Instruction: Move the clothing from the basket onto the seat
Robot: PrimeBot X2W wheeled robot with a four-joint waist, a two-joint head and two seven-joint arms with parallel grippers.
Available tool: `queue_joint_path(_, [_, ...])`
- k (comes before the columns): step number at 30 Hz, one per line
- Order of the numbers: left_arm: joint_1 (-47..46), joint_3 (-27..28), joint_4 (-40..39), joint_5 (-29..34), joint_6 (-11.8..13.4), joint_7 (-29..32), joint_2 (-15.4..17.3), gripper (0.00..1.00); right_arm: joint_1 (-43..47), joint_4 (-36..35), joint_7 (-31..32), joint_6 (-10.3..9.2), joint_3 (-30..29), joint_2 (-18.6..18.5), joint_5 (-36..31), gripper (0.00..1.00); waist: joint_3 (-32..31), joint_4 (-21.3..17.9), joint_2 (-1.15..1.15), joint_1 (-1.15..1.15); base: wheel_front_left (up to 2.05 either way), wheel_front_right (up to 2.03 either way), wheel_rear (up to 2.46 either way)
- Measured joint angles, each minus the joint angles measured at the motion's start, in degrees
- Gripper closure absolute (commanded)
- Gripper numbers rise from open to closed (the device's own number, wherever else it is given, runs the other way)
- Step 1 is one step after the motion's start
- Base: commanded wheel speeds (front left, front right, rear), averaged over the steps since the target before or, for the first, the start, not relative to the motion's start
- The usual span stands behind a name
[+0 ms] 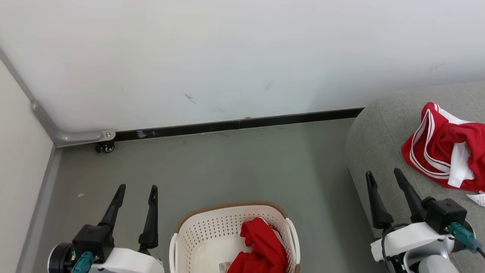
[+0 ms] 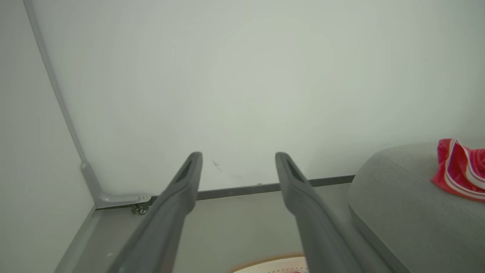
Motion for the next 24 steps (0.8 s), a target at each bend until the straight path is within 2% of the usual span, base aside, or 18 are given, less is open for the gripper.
queue_joint_path(24, [4.1,2.47,0.23,2.53,1.32,0.0,-1.64,0.0,5.84,-4.88,2.71,0.0,0.01,0.9,-1.63,0.0,-2.27,0.31,0.0,0.0,0.0,0.0,0.0])
